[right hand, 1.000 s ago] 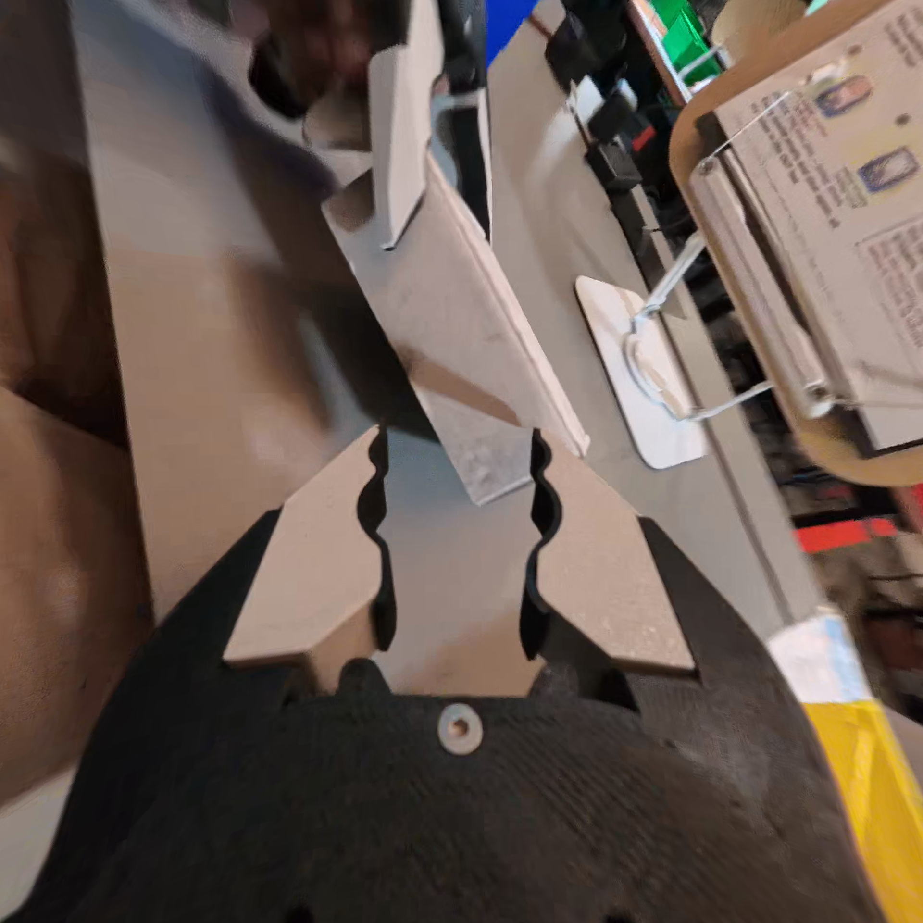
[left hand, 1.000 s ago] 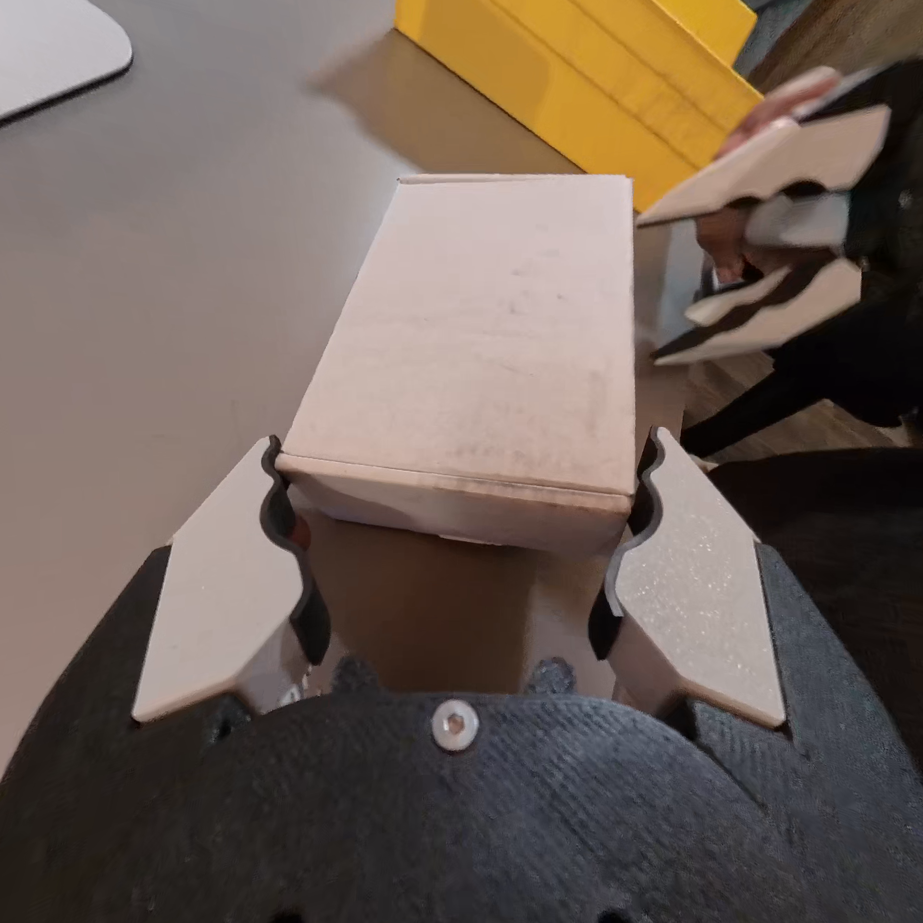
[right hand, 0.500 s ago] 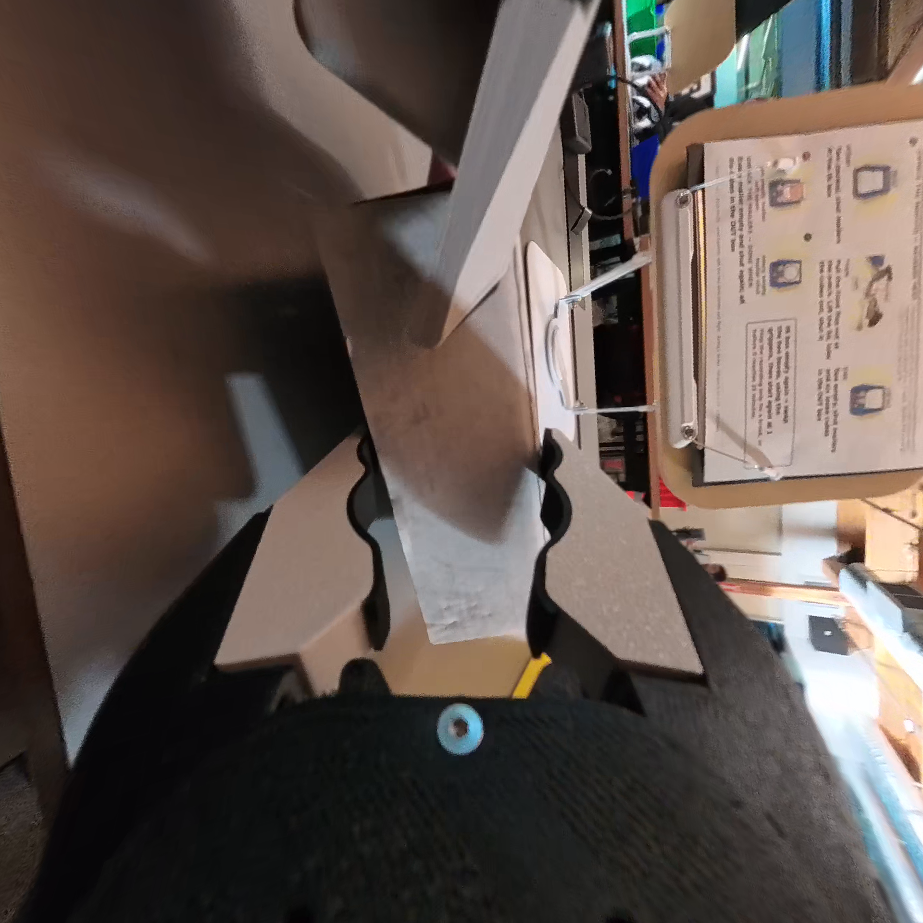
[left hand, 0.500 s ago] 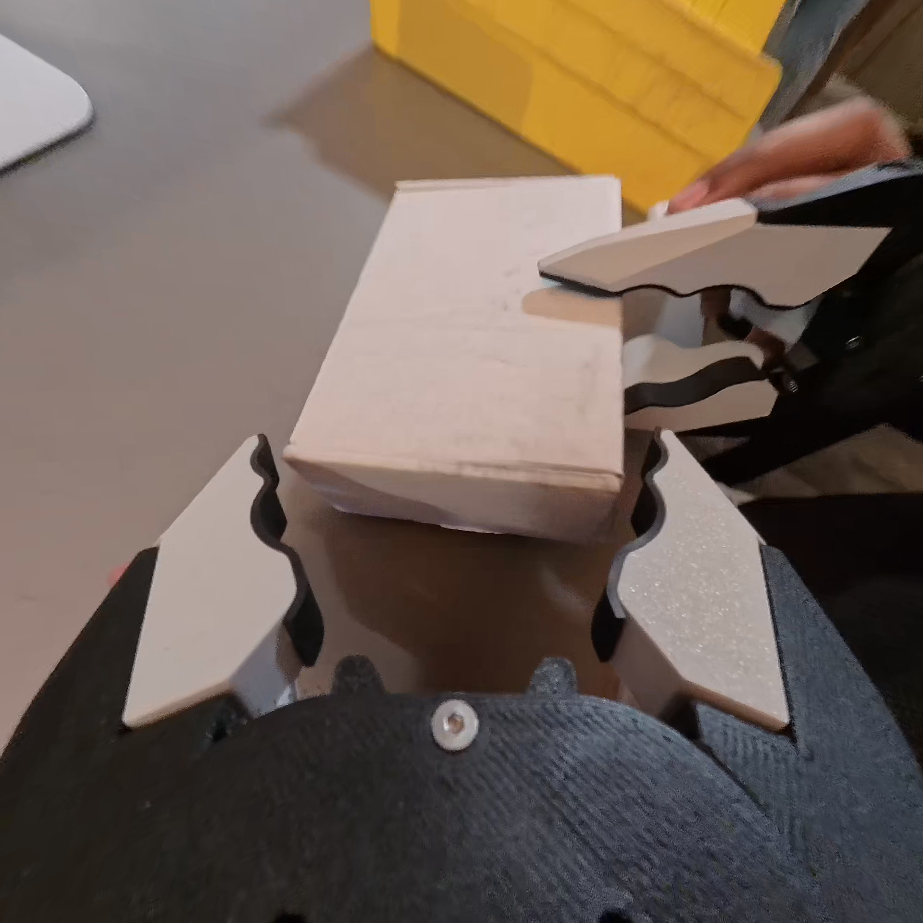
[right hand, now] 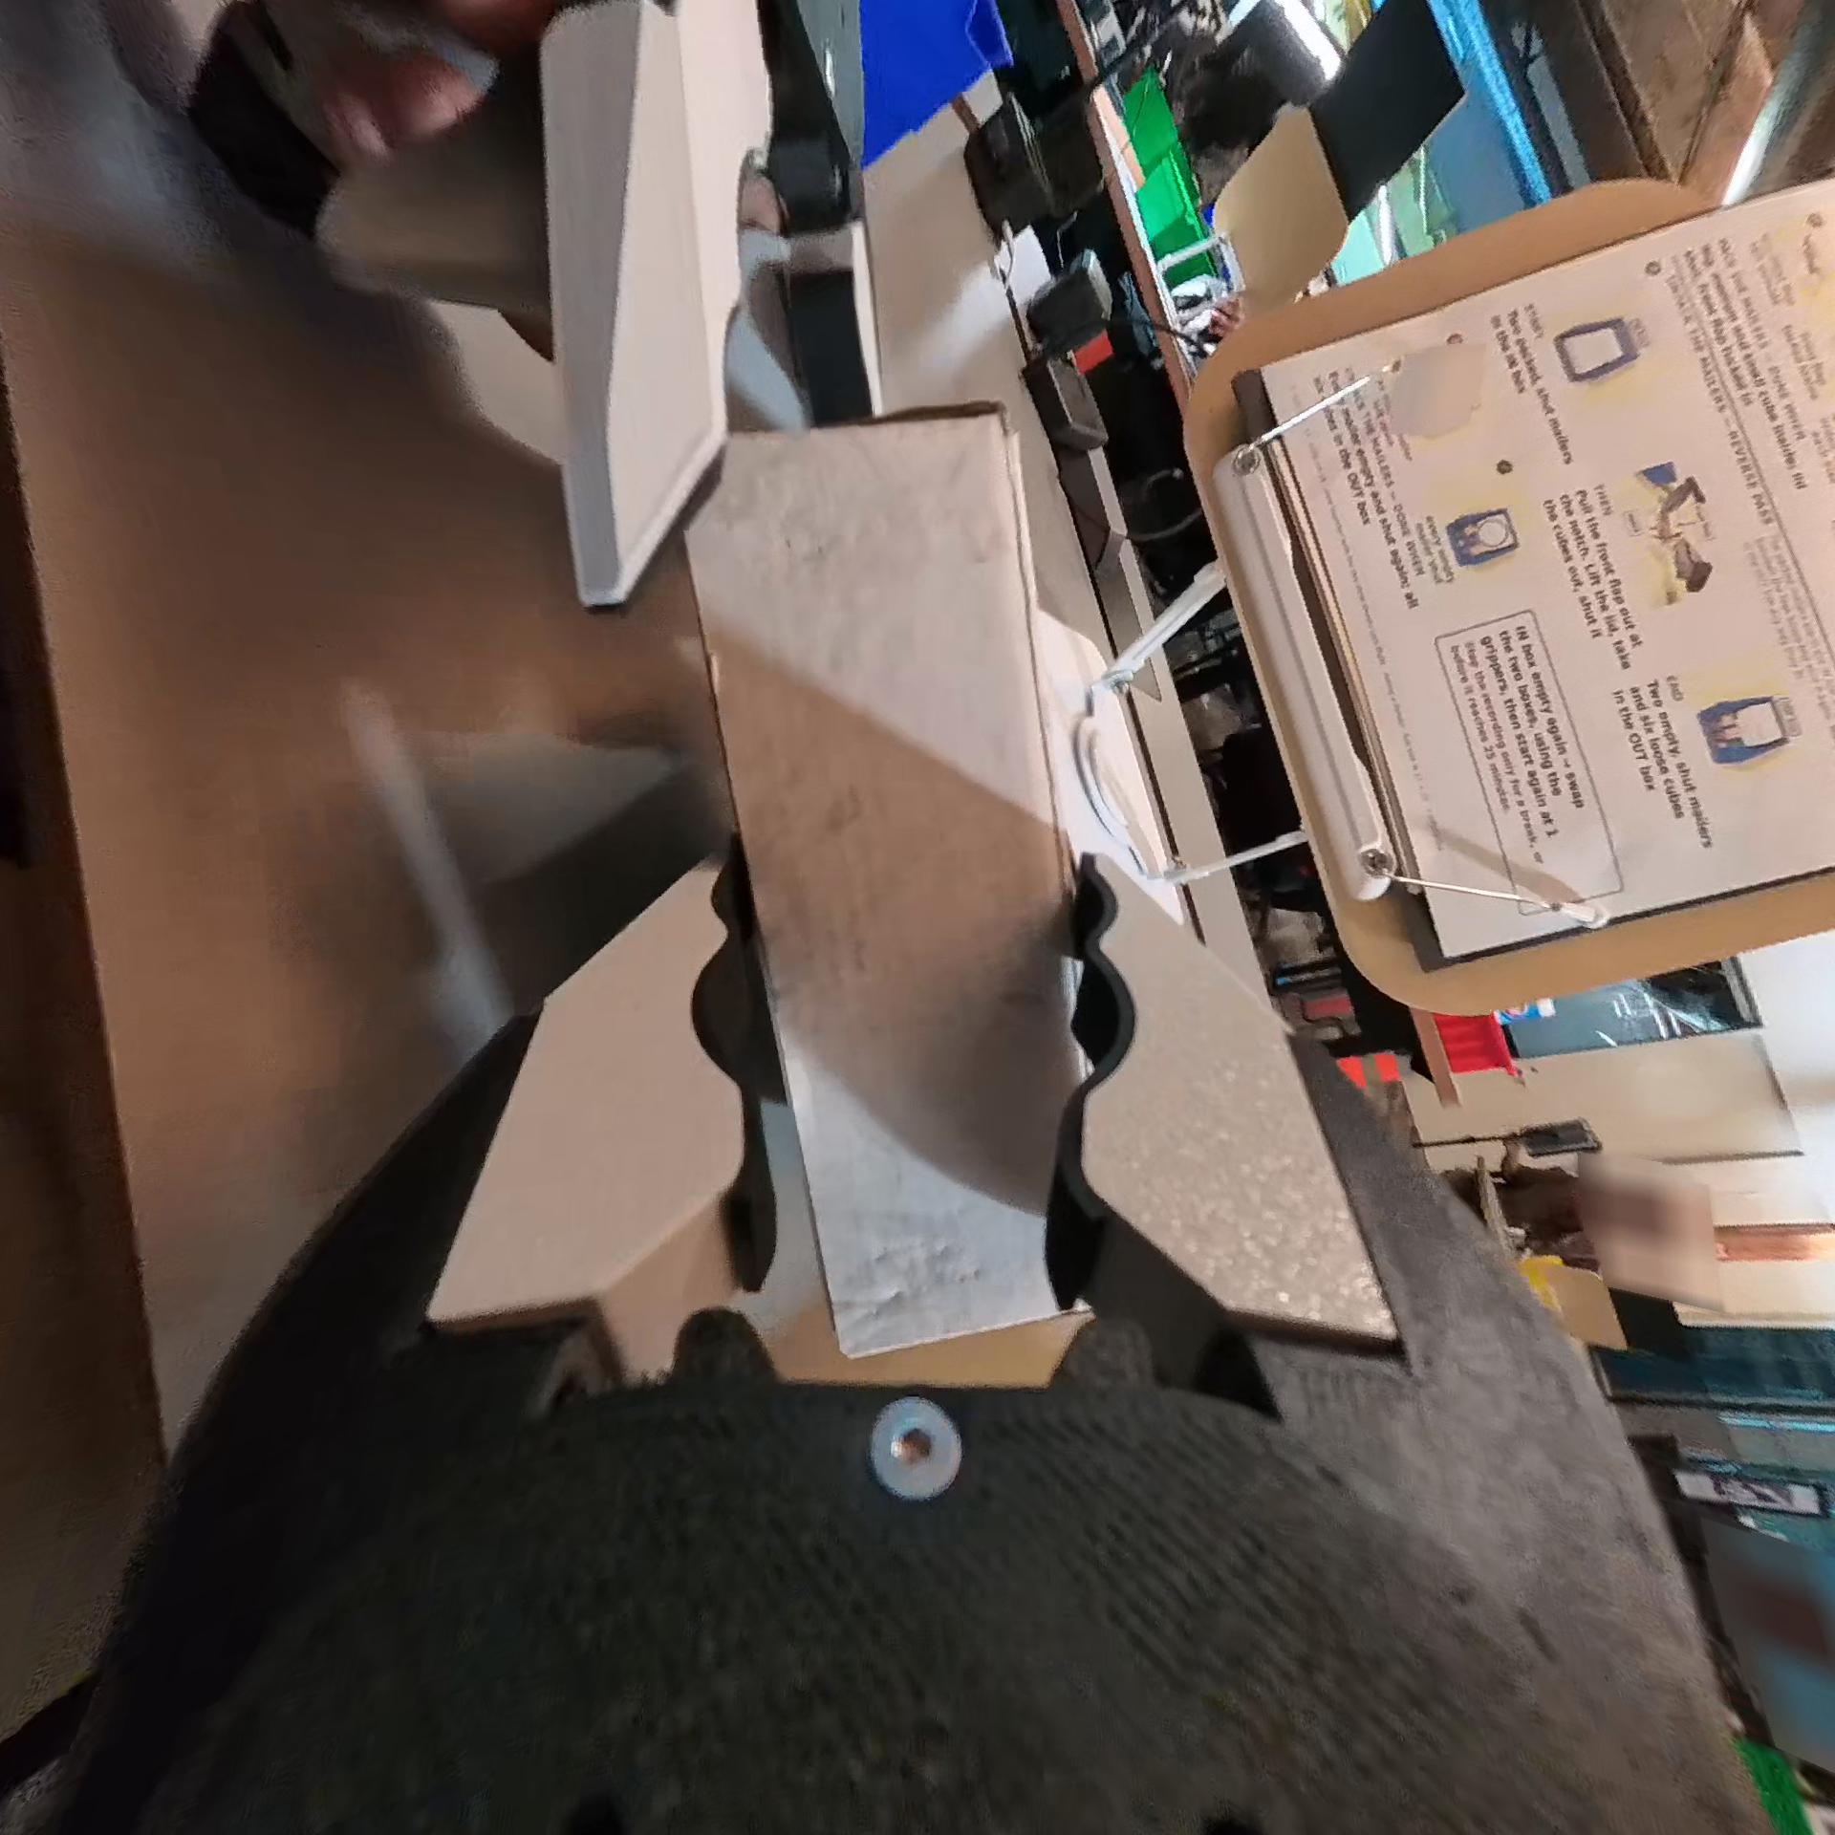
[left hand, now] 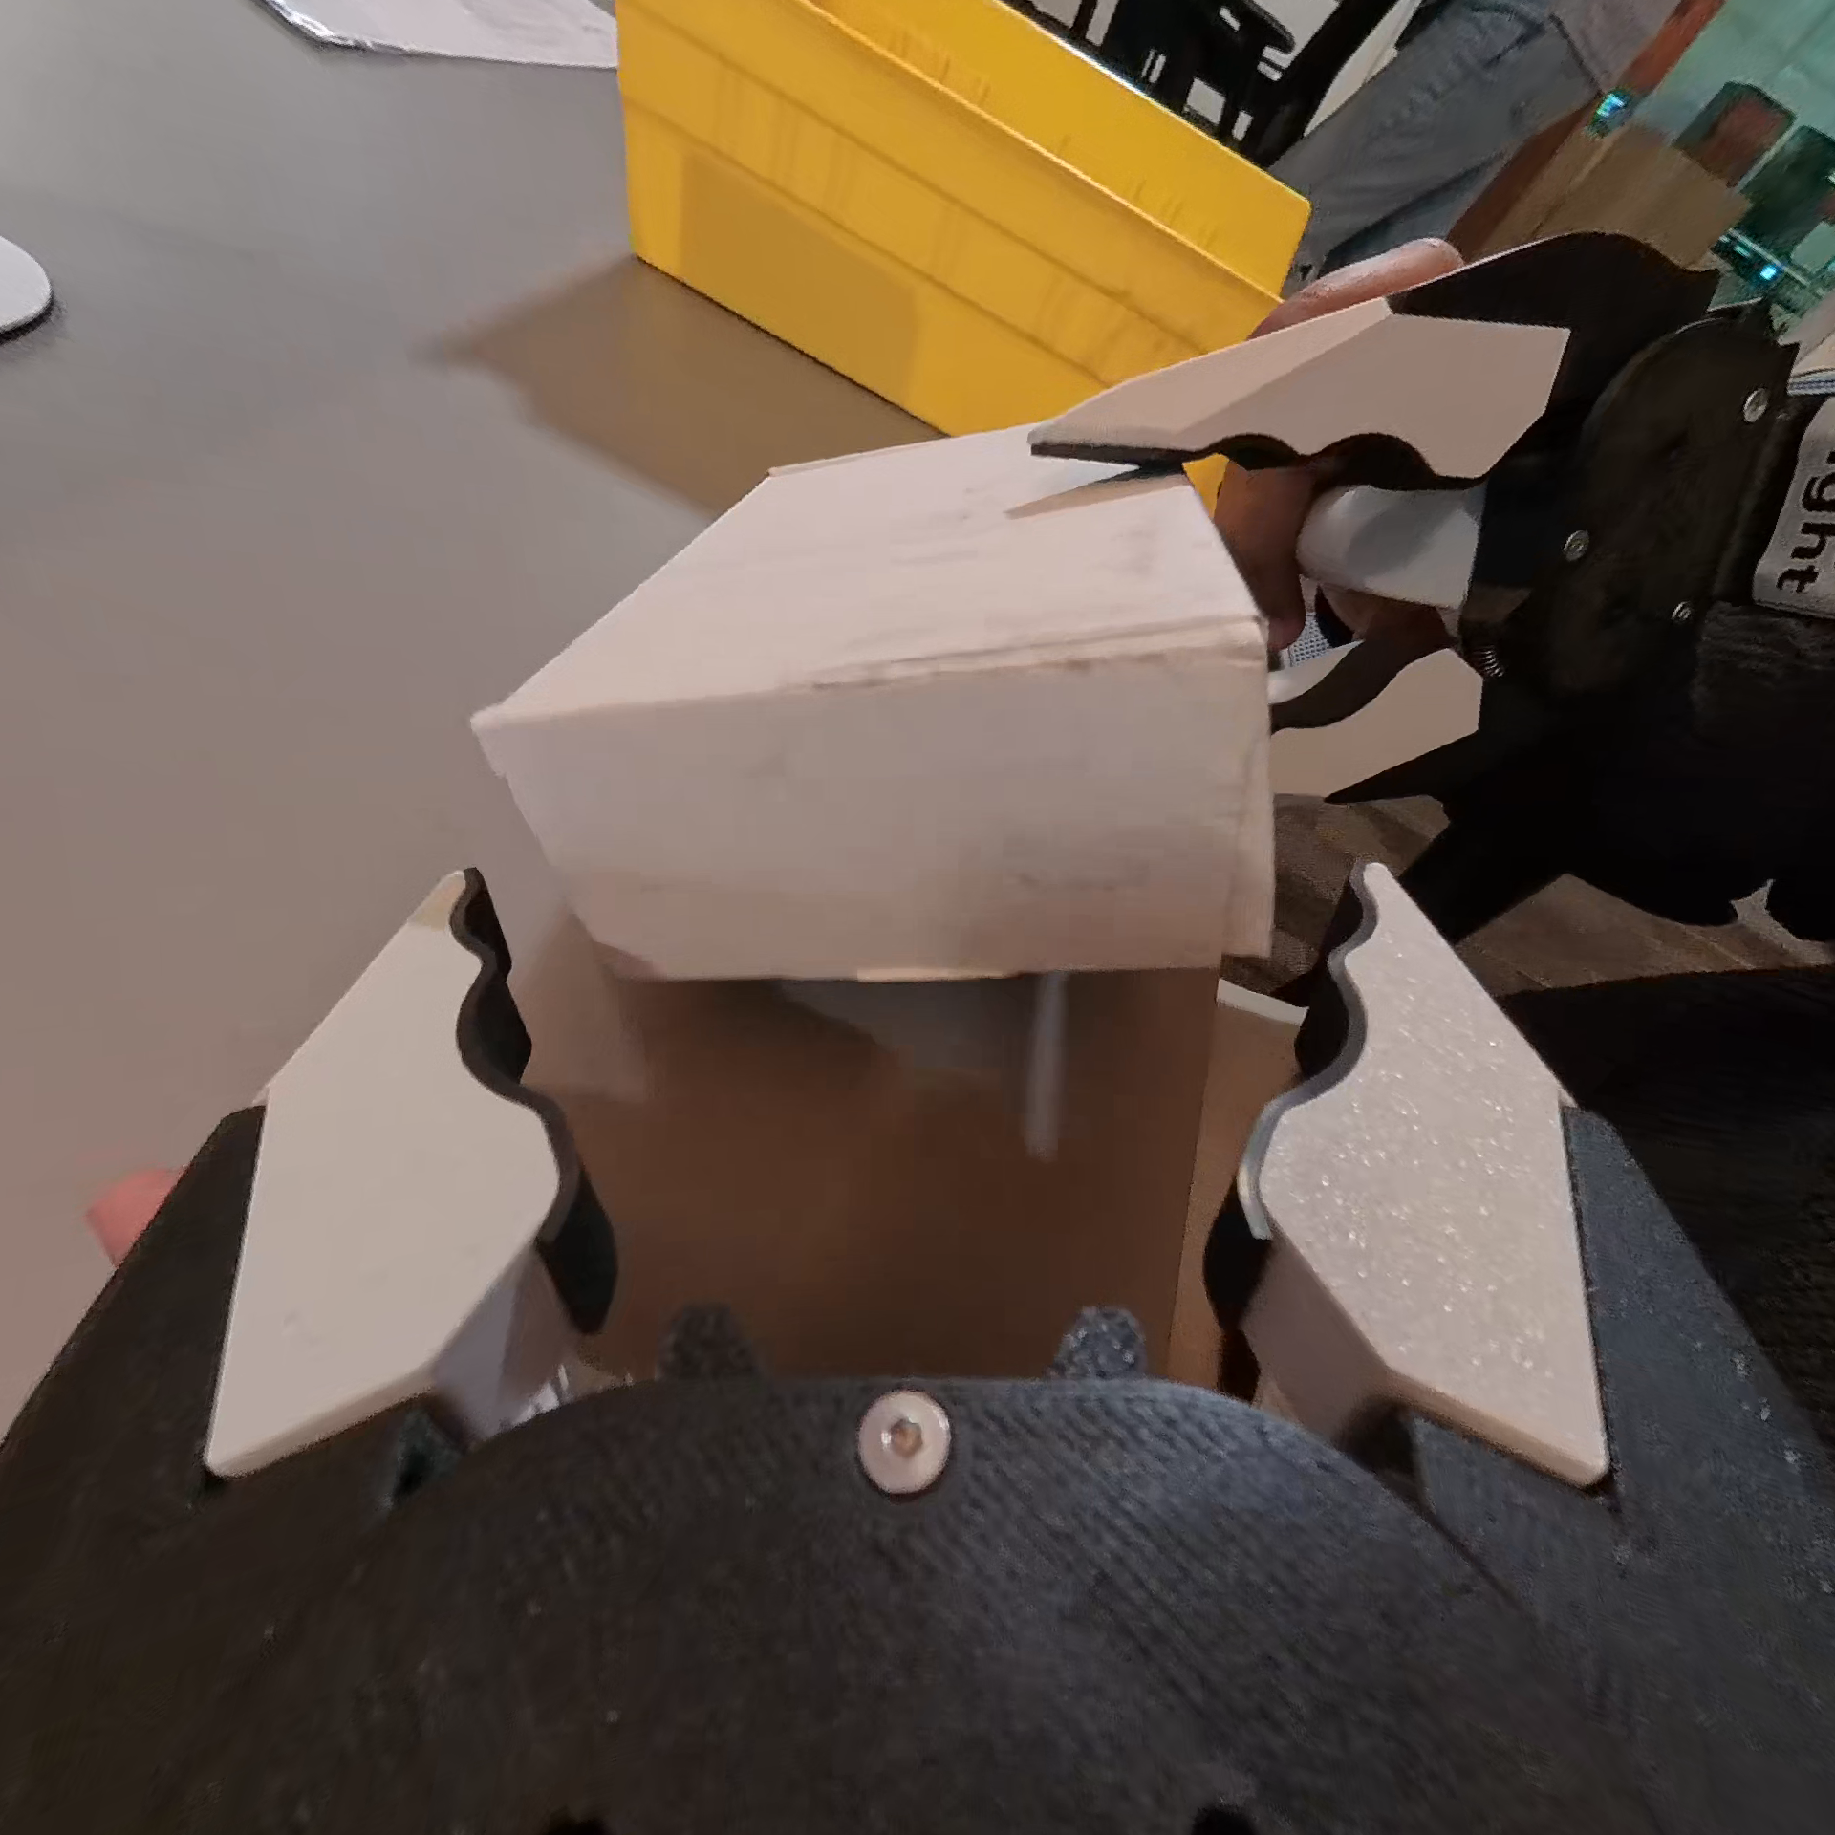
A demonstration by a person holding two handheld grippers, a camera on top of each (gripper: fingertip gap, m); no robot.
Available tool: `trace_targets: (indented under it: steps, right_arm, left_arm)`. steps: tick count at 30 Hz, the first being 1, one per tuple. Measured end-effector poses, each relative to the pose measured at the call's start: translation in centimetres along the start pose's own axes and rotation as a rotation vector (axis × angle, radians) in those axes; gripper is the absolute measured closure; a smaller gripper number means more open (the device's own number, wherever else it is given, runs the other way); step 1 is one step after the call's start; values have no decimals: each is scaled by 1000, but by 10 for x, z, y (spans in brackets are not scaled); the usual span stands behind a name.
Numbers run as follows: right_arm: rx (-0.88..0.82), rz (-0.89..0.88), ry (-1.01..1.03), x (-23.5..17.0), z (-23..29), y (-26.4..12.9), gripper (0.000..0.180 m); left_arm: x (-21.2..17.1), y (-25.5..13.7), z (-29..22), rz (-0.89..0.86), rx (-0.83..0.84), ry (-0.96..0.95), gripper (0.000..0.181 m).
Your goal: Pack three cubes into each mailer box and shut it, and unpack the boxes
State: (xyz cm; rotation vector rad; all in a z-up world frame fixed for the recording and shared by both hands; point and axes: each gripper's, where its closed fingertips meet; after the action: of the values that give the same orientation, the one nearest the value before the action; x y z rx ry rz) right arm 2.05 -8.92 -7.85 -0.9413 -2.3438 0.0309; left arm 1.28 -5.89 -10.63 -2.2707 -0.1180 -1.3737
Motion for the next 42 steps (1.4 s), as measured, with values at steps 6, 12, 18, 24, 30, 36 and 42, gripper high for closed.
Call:
trace_targets:
  steps: [6,12,18,24,30,36,42]
  right_arm:
    - [21,-43,-40,7,8,-1,115]
    - [17,-50,-14,6,6,0,114]
    - [0,-40,-38,3,6,1,113]
    - [-38,16,-118,-3,4,4,103]
    - [-90,93,-311,-7,9,7,113]
    - [-162,159,-310,-16,-18,0,114]
    - [-447,204,-418,-9,-132,-48,114]
  left_arm:
    - [-8,5,-5,25,-40,-3,37]
    - [-6,4,-1,19,-24,11,46]
    - [-8,6,2,41,-2,17,46]
    - [-10,10,1,60,11,-40,46]
    - [-16,21,-5,122,89,32,47]
    - [22,7,-8,-96,88,42,39]
    - [49,-22,1,-277,21,-130,43]
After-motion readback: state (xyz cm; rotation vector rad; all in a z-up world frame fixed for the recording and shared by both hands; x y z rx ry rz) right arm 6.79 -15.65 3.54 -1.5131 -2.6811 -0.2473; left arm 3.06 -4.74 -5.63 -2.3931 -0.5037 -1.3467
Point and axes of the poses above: each gripper's, where its closed fingertips meet, y out along the fingers, x out of its top, z = x × y across the jaws, and after that the axes turned 6 degrees about -x, right-handed
